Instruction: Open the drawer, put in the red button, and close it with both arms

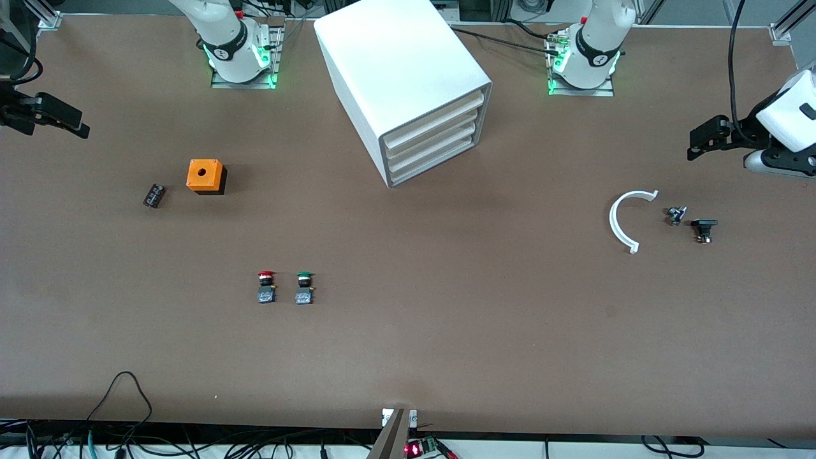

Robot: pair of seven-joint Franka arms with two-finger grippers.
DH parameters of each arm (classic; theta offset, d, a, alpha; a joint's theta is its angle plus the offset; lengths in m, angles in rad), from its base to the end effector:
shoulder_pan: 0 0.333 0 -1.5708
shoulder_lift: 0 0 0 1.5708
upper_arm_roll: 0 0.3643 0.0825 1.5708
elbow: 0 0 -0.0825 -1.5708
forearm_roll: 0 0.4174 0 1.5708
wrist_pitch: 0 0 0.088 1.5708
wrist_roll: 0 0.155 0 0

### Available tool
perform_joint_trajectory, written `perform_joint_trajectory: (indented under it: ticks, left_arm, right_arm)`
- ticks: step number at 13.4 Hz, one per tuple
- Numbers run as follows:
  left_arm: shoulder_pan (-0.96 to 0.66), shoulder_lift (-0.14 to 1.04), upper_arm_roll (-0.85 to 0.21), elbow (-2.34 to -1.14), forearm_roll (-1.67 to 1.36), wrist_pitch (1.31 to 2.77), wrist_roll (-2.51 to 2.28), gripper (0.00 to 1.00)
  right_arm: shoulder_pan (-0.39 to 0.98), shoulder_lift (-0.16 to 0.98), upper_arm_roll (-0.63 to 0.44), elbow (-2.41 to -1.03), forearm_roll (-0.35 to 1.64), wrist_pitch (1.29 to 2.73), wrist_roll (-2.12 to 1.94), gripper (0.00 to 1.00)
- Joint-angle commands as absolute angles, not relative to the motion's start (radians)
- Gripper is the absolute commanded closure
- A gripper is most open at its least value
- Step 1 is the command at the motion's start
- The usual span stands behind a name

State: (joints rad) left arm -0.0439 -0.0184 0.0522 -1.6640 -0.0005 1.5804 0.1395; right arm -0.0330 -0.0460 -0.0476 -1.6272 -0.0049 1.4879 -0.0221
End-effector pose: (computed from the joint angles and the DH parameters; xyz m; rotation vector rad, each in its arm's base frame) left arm 0.5759 0.0049 0.5894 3.1269 -0.2055 -0.1018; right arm 0.5552 -0.0462 0.6163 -3.1347 0.0918 0.1465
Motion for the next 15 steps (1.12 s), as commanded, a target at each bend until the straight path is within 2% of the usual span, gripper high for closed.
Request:
perform_joint_trajectory:
  ticks: [1,11,15]
  left_arm:
    - [-0.043,-0.024,0.058,-1.661,0.011,1.563,0.147,0.00]
    - [-0.031,-0.005,0.057,-1.609,-0.003,1.562,0.144,0.00]
    - [-0.043,0.049,0.043,-1.592,0.009,1.549,0.141,0.00]
  right_arm:
    - [-0.034,-0.046,-0.049,-1.612,-0.005,1.466,-0.031,0.00]
    - [-0.034,-0.046,-0.049,-1.612,-0.005,1.466,-0.031,0.00]
    - [-0.034,-0.044,-0.049,-1.612,-0.005,1.470,-0.031,0.00]
